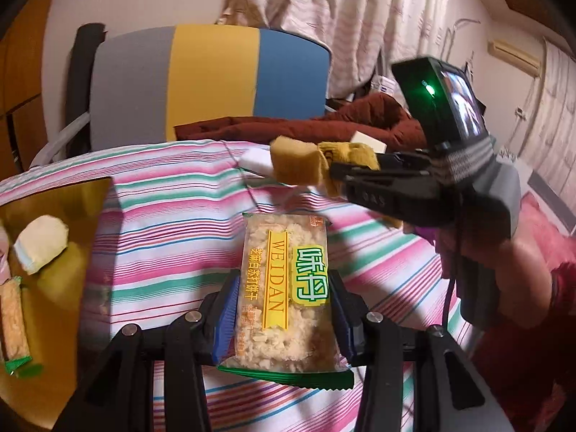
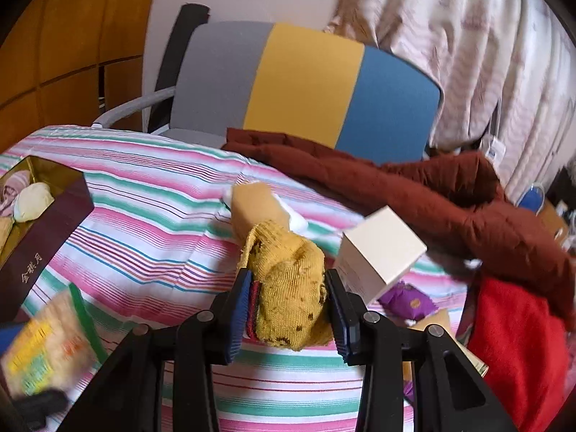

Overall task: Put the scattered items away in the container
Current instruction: 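Carry the WEIDAN pack and yellow plush into the gold tray and release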

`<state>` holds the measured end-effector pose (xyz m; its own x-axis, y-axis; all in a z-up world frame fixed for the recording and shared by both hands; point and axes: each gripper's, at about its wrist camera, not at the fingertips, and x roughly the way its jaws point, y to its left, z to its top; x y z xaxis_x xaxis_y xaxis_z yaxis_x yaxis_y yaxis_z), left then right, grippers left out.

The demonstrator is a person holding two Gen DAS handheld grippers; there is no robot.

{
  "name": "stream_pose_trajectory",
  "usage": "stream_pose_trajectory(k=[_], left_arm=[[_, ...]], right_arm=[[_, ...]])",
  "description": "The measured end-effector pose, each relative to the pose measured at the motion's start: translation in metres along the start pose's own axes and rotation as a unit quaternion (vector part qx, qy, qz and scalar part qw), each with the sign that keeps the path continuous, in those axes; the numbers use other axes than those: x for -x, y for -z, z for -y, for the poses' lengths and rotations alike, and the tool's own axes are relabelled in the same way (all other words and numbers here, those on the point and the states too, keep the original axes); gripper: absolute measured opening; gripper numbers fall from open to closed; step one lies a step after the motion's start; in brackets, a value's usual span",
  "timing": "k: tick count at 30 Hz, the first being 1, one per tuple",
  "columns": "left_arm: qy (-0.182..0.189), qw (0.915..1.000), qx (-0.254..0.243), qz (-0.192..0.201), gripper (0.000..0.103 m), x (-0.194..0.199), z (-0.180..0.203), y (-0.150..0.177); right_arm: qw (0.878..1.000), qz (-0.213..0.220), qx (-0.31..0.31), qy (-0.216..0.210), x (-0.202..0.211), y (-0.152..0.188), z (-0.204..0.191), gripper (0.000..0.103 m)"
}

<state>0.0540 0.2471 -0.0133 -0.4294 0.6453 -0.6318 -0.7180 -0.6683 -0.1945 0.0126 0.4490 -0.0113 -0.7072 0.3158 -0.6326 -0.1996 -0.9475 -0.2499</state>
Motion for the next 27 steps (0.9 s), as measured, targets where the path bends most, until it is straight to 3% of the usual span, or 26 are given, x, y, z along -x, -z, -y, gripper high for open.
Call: stream_pose_trajectory(k=[9, 19, 27], left_arm=[[-0.026, 0.9988, 0.033, 0.025, 0.046, 0.036, -0.033, 0.0], [-0.072, 0.9937, 0.073, 0.046, 0.046, 0.072, -0.083, 0.009], [-0.091, 0.9873, 0.123, 0.044, 0.046, 0.086, -0.124, 0.02]], right_arm=[[0.999, 0.027, 0.032, -0.019, 0.011, -0.002, -0.021, 0.041], [0.994, 0.048, 0.015, -0.096, 0.037, -0.005, -0.042, 0.041], [0.983, 0.02, -0.03, -0.179, 0.052, -0.005, -0.076, 0.041]])
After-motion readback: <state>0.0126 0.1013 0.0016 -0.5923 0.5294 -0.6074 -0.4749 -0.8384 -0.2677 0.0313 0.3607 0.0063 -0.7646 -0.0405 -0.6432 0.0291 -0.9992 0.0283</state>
